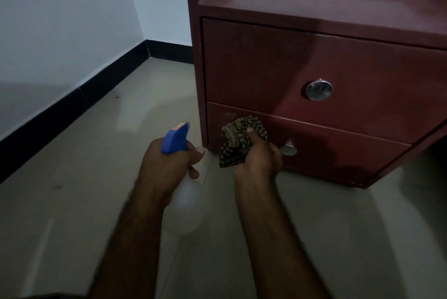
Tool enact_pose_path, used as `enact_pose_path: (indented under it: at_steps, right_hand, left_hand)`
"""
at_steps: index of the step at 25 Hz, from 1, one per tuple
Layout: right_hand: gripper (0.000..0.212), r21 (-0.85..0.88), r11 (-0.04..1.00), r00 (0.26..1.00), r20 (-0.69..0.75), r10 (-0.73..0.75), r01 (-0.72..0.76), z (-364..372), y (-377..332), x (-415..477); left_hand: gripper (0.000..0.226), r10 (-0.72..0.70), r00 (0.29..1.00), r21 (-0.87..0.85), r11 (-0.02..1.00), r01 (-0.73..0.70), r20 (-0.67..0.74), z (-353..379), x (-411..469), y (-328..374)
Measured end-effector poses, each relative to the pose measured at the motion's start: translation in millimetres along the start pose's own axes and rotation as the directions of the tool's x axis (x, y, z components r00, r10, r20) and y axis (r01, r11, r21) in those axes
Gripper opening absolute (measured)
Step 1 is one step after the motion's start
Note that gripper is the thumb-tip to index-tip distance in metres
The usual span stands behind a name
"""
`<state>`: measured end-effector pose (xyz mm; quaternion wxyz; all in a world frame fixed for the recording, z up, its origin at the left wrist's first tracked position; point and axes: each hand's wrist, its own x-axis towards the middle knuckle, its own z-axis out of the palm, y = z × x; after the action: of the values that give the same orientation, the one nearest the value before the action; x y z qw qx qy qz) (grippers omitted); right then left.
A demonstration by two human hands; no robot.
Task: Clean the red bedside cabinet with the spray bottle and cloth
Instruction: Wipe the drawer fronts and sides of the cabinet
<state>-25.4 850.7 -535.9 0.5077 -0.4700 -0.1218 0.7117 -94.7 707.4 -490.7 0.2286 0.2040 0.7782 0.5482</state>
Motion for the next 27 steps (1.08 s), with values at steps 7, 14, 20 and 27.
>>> enact_pose_path:
  at_steps: [7, 14, 20, 27]
  right_hand:
    - [0.061, 0.023, 0.997, 0.995, 0.070, 0.075, -0.077, 12, -1, -3]
    - [0.056, -0.040, 0.987, 0.974, 0.158, 0.161, -0.157, 22, 4, -10]
    - [0.048, -0.129, 0.968, 0.959, 0.158, 0.236, -0.217, 24, 22, -18]
    - [0.044, 0.005, 0.964, 0.956, 0.128, 0.262, -0.265, -1, 14, 9]
  left_hand:
    - [0.012, 0.014, 1.000, -0.006, 1.000, -0.014, -0.024, 2, -2, 0]
    - [0.015, -0.020, 0.997, -0.015, 1.000, 0.019, -0.070, -9, 3, -9]
    - [0.014, -0.016, 0.991, -0.027, 1.000, 0.013, -0.131, -15, 5, -12]
    - [0.014, -0.018, 0.989, -0.067, 0.998, 0.009, -0.148, -19, 10, -13]
